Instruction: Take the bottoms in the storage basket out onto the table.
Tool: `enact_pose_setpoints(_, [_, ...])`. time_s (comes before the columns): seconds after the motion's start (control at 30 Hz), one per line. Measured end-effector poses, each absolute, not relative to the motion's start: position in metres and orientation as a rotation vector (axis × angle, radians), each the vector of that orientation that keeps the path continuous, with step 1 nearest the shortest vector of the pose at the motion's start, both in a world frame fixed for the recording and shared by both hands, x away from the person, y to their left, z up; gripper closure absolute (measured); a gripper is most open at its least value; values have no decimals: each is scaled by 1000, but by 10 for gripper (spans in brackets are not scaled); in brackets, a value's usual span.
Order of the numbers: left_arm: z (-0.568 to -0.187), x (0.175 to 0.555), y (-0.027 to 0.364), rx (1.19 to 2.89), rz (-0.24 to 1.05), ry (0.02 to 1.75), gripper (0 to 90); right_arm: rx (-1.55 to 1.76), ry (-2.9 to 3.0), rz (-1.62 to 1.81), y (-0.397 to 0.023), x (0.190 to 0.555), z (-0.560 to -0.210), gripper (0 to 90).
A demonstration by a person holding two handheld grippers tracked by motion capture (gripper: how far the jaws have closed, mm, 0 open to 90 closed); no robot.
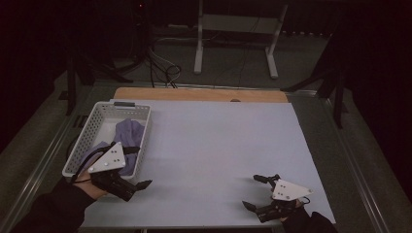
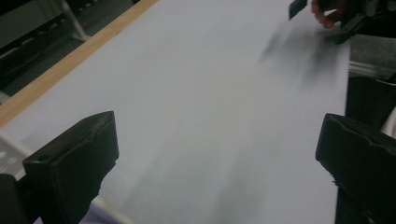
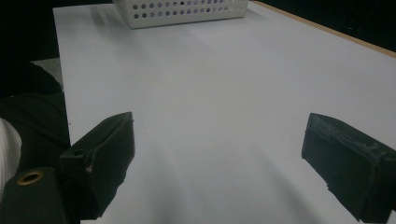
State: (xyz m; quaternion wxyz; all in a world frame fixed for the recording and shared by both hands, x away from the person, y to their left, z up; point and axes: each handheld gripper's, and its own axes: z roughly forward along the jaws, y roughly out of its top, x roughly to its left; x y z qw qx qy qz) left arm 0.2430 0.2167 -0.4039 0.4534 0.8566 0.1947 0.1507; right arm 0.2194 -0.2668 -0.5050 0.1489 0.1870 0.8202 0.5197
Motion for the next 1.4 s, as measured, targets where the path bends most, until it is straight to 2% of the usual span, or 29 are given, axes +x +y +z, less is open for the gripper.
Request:
enact_pose_setpoints(0.8, [-406, 282, 277, 2090, 451, 729, 0, 545, 2373, 1489, -266, 220, -507, 95])
enact_pose_setpoints(1.13, [-421, 299, 291, 2125, 438, 825, 0, 547, 2378, 1481, -266, 221, -507, 95])
enact_pose_setpoints(1.4, [-437, 310, 289, 2182, 388, 863, 0, 553, 2383, 1489, -266, 221, -508, 95])
